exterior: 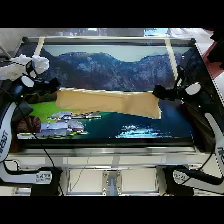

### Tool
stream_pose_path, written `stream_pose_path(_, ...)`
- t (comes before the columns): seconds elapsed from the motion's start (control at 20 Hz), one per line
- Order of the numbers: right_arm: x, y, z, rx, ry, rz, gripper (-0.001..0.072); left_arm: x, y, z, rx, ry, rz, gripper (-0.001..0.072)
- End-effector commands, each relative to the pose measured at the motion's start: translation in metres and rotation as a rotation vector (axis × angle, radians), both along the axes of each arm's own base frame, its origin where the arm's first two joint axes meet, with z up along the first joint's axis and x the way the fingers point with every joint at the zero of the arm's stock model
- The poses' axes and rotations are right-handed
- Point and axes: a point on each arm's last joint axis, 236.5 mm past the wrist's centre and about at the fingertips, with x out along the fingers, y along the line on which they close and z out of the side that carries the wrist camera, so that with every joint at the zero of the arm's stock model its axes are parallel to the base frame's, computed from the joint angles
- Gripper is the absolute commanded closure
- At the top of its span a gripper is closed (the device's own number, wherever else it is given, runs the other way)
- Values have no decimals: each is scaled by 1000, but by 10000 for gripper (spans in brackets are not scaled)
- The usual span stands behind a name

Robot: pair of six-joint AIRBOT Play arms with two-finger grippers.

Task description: Fold the shirts.

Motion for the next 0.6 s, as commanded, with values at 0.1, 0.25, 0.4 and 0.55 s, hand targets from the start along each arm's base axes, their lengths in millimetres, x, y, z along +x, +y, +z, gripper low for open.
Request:
stream_pose_path(0.1,28,-12,-73,-22,63,-68,685,26,-4,-41,51,-1,-4,702)
stream_pose_path(0.25,38,-12,-77,-37,28,-88,684,29,-14,-43,54,-15,-17,701)
stream_pose_path(0.4,39,-9,-74,-19,25,-97,670,33,-17,-37,48,-26,-20,391)
stream_pose_path(0.55,41,-13,-50,-16,-18,-99,360,44,-19,-4,47,-62,-39,94)
